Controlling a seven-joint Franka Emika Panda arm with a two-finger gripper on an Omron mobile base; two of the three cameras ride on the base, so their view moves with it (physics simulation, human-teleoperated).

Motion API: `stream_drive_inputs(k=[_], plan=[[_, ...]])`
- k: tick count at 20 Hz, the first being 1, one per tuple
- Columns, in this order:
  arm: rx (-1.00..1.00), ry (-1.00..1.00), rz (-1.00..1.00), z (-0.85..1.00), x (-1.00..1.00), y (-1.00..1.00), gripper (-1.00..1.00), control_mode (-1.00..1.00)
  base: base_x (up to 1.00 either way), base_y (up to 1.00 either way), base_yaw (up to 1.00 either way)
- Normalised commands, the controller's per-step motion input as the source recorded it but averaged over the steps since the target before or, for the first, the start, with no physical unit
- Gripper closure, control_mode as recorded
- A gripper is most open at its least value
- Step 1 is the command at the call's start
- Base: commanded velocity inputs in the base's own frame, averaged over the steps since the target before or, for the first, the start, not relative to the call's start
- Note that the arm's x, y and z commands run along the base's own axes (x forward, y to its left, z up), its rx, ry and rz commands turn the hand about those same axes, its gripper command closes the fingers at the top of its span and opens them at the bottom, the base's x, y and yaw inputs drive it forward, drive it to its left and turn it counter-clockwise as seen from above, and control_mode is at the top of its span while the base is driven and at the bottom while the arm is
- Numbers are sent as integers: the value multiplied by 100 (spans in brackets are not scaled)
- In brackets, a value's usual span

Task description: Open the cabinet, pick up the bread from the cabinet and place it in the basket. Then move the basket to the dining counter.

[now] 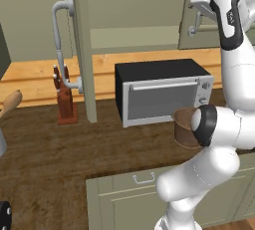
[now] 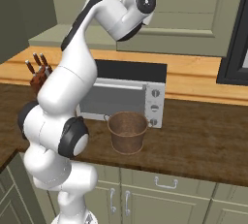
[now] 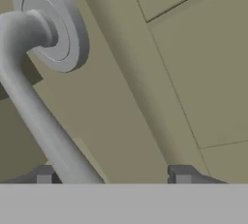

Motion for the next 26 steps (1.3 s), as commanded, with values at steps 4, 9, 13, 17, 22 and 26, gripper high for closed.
stream_drive_inputs(k=[4,9,13,17,22,26], plan=[[0,-1,0,-6,24,3,100,-100,0,0,0],[0,-8,0,-8,22,4,100,-100,0,0,0],[0,-5,0,-1,33,6,100,-100,0,0,0],[0,-5,0,4,-18,0,100,-100,0,0,0],[1,0,0,25,-83,-34,100,-100,0,0,0],[3,0,0,31,-100,-53,100,-100,0,0,0]])
